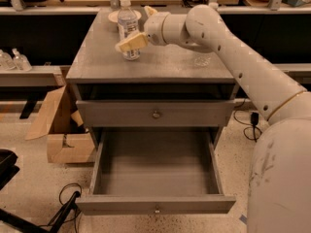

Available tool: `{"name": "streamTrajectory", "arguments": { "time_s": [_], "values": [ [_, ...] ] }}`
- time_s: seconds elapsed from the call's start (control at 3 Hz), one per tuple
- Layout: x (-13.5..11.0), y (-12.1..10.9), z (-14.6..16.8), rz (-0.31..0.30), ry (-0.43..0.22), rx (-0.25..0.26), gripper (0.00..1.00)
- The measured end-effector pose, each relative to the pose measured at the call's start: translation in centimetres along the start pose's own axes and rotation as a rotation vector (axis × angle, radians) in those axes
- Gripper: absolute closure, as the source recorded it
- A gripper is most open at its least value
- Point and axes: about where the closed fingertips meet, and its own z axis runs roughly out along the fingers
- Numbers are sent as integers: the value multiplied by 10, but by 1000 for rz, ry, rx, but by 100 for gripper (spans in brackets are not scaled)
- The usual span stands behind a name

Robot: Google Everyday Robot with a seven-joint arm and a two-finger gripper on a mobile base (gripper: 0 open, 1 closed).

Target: Place blue plastic bottle into middle drawer

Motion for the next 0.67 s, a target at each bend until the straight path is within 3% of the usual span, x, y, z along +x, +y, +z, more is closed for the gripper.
{"name": "streamTrajectory", "arguments": {
  "time_s": [0.33, 0.67],
  "values": [
    [-16, -20, 14, 4, -40, 27, 0],
    [-16, -21, 14, 4, -41, 27, 0]
  ]
}}
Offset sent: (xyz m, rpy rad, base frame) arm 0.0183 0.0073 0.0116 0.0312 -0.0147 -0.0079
